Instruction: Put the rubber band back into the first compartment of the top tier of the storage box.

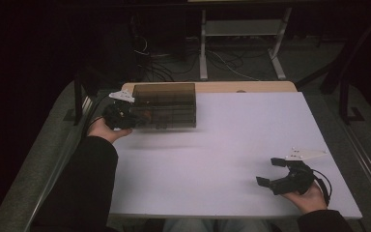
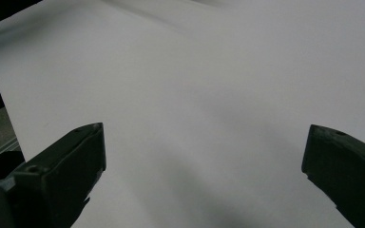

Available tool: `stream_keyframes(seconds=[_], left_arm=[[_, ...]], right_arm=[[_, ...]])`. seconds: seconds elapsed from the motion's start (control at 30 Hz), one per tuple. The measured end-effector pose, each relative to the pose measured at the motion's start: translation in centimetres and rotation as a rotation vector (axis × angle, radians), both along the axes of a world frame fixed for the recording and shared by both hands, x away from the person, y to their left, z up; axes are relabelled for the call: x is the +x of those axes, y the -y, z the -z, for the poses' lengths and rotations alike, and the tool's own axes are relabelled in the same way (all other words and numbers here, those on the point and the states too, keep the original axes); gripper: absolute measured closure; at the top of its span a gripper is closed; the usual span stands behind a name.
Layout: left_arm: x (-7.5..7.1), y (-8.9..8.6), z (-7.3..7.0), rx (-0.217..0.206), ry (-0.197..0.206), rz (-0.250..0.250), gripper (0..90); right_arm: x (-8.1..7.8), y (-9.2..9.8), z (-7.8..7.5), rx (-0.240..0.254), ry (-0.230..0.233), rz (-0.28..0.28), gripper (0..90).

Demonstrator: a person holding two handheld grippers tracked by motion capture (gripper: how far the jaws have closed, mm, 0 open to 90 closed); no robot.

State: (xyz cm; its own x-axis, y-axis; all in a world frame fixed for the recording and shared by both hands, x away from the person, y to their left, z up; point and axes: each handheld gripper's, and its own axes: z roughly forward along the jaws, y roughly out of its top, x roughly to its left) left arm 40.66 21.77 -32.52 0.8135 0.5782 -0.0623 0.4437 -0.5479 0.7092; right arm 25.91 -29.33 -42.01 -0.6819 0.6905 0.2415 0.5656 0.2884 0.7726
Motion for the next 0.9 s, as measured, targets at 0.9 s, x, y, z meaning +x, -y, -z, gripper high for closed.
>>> stream_keyframes(seconds=[0.9], left_arm=[[2.9, -1.5, 2.2, -0.036, -0.036, -0.105, 81.9]], right_arm=[[0.1, 0.1, 0.1, -0.004, -0.005, -0.001, 0.5]])
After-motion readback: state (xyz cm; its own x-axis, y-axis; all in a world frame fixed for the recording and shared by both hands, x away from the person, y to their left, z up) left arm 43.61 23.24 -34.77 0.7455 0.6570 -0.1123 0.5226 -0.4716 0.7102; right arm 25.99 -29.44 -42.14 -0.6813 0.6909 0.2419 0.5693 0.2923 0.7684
